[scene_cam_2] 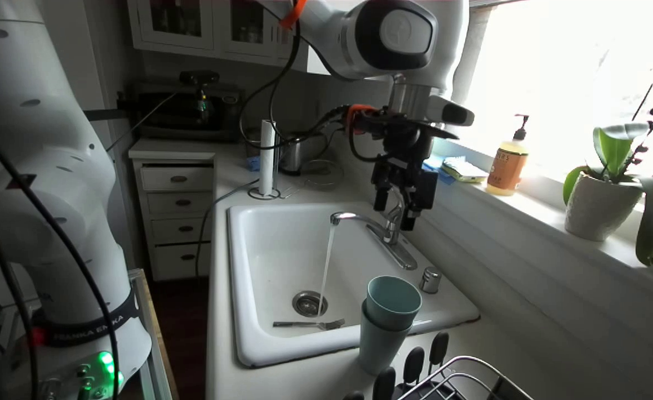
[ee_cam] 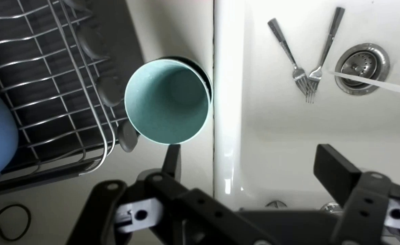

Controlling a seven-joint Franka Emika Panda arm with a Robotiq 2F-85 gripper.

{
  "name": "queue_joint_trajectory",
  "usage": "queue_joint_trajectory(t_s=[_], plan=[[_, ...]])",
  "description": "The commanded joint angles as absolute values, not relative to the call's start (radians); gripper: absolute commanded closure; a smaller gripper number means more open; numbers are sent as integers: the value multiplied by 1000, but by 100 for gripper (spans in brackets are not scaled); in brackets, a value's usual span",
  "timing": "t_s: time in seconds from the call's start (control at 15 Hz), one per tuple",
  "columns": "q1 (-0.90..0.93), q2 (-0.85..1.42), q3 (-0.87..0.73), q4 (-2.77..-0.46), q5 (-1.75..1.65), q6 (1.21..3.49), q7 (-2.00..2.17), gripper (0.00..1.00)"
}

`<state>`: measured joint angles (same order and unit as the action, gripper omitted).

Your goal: Get the grey cup in front, put it under the running water, pour the water in the cup into the sink and then put the cup into the other grey cup

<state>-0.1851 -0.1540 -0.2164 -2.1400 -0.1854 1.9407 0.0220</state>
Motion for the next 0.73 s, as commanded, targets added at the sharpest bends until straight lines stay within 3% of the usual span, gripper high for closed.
queue_joint_trajectory(t_s=[0.0,0.67], plan=[[-181,-180,-200,-2097,-154,1883,3,0],[-180,-186,-179,-2070,-175,1865,21,0]])
